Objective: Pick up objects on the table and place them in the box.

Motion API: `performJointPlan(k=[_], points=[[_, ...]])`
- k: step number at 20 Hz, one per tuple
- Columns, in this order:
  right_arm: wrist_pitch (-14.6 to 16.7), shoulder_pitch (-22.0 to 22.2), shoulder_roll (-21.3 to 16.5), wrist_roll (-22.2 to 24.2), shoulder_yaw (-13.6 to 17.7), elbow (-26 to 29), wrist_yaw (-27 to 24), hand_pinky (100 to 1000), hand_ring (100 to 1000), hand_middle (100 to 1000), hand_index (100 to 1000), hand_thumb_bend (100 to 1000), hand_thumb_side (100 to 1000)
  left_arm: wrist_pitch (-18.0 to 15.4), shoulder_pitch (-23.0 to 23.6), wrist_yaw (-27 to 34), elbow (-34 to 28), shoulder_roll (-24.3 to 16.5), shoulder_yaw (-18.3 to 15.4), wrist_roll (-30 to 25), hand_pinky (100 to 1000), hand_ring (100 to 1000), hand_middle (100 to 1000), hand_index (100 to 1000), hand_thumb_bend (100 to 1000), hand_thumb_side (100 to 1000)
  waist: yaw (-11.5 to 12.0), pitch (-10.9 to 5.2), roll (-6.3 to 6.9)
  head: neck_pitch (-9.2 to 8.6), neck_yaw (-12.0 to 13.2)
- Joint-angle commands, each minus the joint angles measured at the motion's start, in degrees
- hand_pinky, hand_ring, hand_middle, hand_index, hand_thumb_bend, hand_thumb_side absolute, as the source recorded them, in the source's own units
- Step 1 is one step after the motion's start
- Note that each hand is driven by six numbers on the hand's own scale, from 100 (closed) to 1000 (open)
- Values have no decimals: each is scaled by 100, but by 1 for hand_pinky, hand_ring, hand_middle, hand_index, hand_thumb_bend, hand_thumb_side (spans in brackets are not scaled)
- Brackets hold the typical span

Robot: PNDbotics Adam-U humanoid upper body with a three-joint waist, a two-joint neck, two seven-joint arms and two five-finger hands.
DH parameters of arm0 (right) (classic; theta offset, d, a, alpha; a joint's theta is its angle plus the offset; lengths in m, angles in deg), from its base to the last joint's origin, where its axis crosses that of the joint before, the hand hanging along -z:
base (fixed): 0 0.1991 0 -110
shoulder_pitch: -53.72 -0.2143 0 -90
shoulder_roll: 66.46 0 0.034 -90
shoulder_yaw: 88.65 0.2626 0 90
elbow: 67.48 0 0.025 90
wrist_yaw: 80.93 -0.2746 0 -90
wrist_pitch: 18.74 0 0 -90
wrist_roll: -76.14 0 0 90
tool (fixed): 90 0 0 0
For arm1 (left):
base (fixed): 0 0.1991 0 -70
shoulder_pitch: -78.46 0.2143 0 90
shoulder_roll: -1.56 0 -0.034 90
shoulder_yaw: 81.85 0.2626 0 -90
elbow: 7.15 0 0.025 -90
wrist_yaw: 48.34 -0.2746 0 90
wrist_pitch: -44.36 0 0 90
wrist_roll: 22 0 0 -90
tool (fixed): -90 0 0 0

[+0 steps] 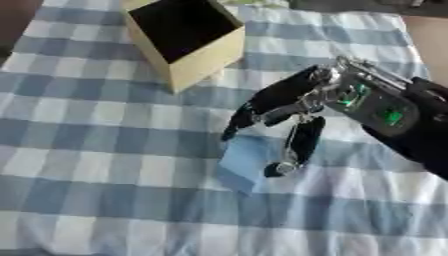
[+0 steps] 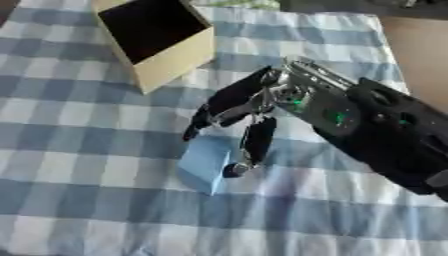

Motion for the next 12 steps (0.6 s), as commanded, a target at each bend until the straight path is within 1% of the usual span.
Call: performJointPlan(k=[1, 5, 6, 7, 8, 9, 10, 11, 12], points=[[204, -74, -102, 169, 37, 10, 69, 904, 945, 871, 1000, 319, 408, 6, -48, 18, -80, -26, -17, 1, 583, 626, 720, 782, 320, 756, 15, -82, 31, -40, -9], [204, -56, -45, 169, 29, -36, 66, 898, 939, 855, 1000, 313, 420, 19, -53, 35, -80, -12, -9, -9, 582, 625, 721, 782, 316, 760, 29, -57, 28, -36, -8], [187, -62, -34, 169, 47, -32, 53, 889, 927, 819, 964, 285, 442, 24, -53, 37, -80, -11, -9, -12, 582, 625, 721, 782, 316, 761, 30, -54, 29, -32, -5], [151, -72, -25, 169, 80, -11, 28, 886, 924, 806, 952, 279, 447, 28, -51, 38, -80, -10, -9, -15, 582, 625, 721, 782, 317, 761, 31, -52, 30, -32, 1], [99, -85, -19, 169, 122, 21, -5, 871, 905, 754, 904, 261, 472, 31, -50, 40, -80, -8, -10, -14, 582, 625, 721, 782, 317, 762, 29, -52, 32, -34, 5], [20, -101, -11, 169, 175, 57, -40, 862, 893, 724, 883, 253, 480, 34, -51, 42, -80, -5, -12, -12, 582, 625, 721, 781, 316, 762, 26, -53, 32, -35, 8], [-71, -117, -3, 169, 226, 91, -70, 839, 863, 654, 821, 248, 484, 38, -52, 44, -80, -2, -11, -11, 582, 625, 721, 781, 317, 762, 24, -54, 33, -38, 9], [-178, -132, 6, 169, 289, 120, -89, 827, 846, 619, 786, 238, 482, 41, -55, 46, -80, 2, -7, -14, 582, 625, 720, 781, 316, 762, 22, -57, 35, -44, 9], [-284, -139, 12, 169, 346, 145, -106, 797, 803, 549, 715, 193, 487, 46, -56, 46, -80, 4, -5, -18, 582, 625, 720, 781, 313, 764, 21, -60, 39, -46, 10]])
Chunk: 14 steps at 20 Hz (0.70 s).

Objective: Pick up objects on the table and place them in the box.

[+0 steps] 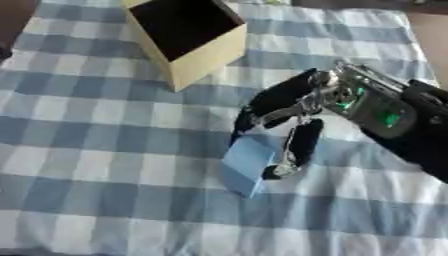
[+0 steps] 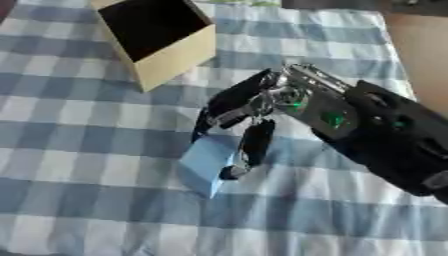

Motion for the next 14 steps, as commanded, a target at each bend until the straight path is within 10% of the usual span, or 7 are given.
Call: performJointPlan(k=[1, 14], points=[[-234, -137, -48, 76, 267, 157, -100, 787, 788, 526, 694, 171, 489, 27, -52, 21, -80, -44, -9, 4, 582, 625, 720, 780, 313, 764, -2, -101, 42, -46, 10], [-979, -237, -301, -311, 816, 604, -332, 739, 719, 419, 572, 100, 424, 38, -55, 22, -80, -65, -22, -9, 583, 626, 723, 781, 311, 760, -44, -134, 59, -82, 21]])
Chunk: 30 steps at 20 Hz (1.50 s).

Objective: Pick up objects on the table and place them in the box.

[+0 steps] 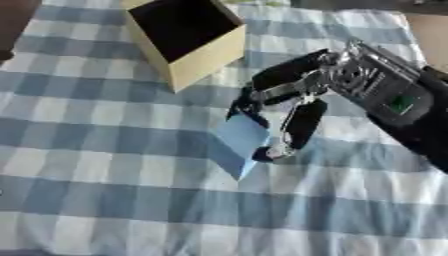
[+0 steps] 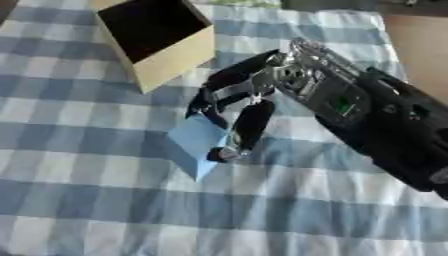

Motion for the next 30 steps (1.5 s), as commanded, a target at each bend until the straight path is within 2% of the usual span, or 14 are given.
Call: performJointPlan(k=[1, 5, 9, 15, 21, 24, 25, 30], points=[[-27, -186, -237, -198, 324, 243, 36, 740, 720, 420, 574, 100, 418, 2, -54, 20, -80, -69, -23, -19, 583, 626, 723, 781, 311, 760, -8, -131, 42, -70, 14], [-19, -352, -232, -515, 629, 256, 258, 743, 726, 424, 580, 100, 388, 7, -57, 21, -80, -68, -25, -28, 583, 626, 724, 781, 310, 761, -4, -130, 44, -148, -11], [41, -561, -102, -756, 838, 11, 535, 738, 731, 431, 587, 100, 368, 12, -63, 24, -80, -62, -20, -37, 583, 626, 725, 780, 308, 763, 24, -119, 39, -221, -46], [270, -1055, 287, -1131, 1129, -878, 1153, 731, 723, 439, 601, 100, 342, 23, -67, 26, -80, -52, -6, -58, 583, 625, 726, 780, 304, 767, 75, -99, 24, -249, -101], [488, -1526, 787, -1630, 1466, -2156, 1850, 720, 713, 467, 608, 100, 328, 36, -84, 36, -80, -39, 15, -83, 583, 625, 726, 780, 302, 770, 111, -65, 20, -260, -160], [668, -1570, 862, -1765, 1514, -2420, 2000, 720, 713, 467, 608, 100, 328, 39, -85, 38, -80, -37, 15, -87, 583, 625, 726, 780, 302, 770, 111, -63, 22, -261, -162], [699, -1582, 879, -1794, 1529, -2469, 2029, 711, 702, 493, 611, 100, 319, 39, -85, 39, -80, -34, 17, -90, 583, 624, 727, 780, 296, 774, 119, -57, 24, -271, -173], [387, -1936, 1349, -2129, 2103, -3076, 2402, 705, 698, 495, 613, 100, 316, 50, -113, 39, -80, 5, 72, -156, 582, 624, 728, 779, 289, 781, 277, 37, -12, -425, -377]])
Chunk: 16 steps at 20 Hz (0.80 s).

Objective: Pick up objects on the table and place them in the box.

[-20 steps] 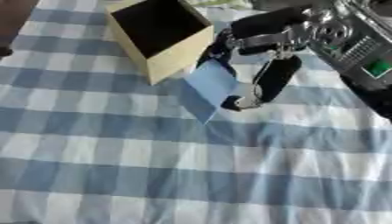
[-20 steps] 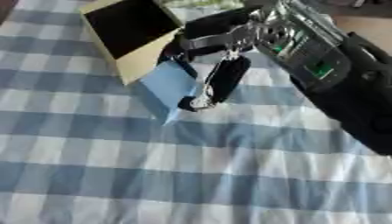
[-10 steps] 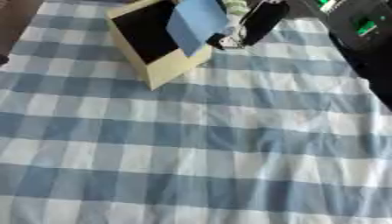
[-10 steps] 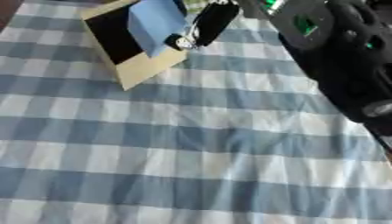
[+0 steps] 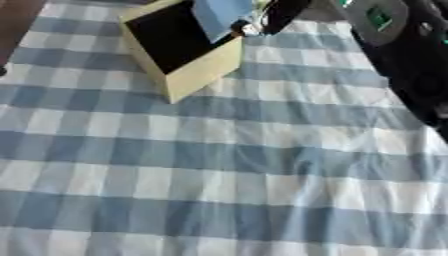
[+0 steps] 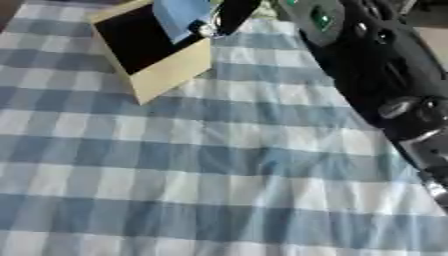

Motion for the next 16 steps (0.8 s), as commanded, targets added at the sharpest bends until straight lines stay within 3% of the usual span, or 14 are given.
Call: performJointPlan(k=[1, 6, 12, 16], points=[[-218, -277, 229, -205, 463, -366, 281, 704, 697, 496, 615, 100, 320, -3, -66, 23, -80, -41, 16, -54, 582, 623, 728, 779, 289, 782, 47, -92, 21, -137, -123], [-536, -510, 697, -486, 946, -1066, 712, 699, 693, 496, 616, 100, 330, 8, -108, 30, -80, -24, 46, -91, 582, 623, 729, 779, 285, 787, 203, -21, -36, -253, -279], [-479, -776, 1068, -1020, 1418, -1717, 1258, 691, 683, 495, 616, 100, 334, 19, -144, 36, -80, 7, 76, -132, 582, 622, 729, 778, 280, 794, 364, 52, -95, -368, -409], [-428, -791, 1193, -1314, 1465, -2066, 1630, 699, 696, 498, 618, 100, 325, 29, -161, 43, -80, 18, 82, -149, 582, 622, 730, 771, 278, 795, 391, 85, -131, -392, -441]])
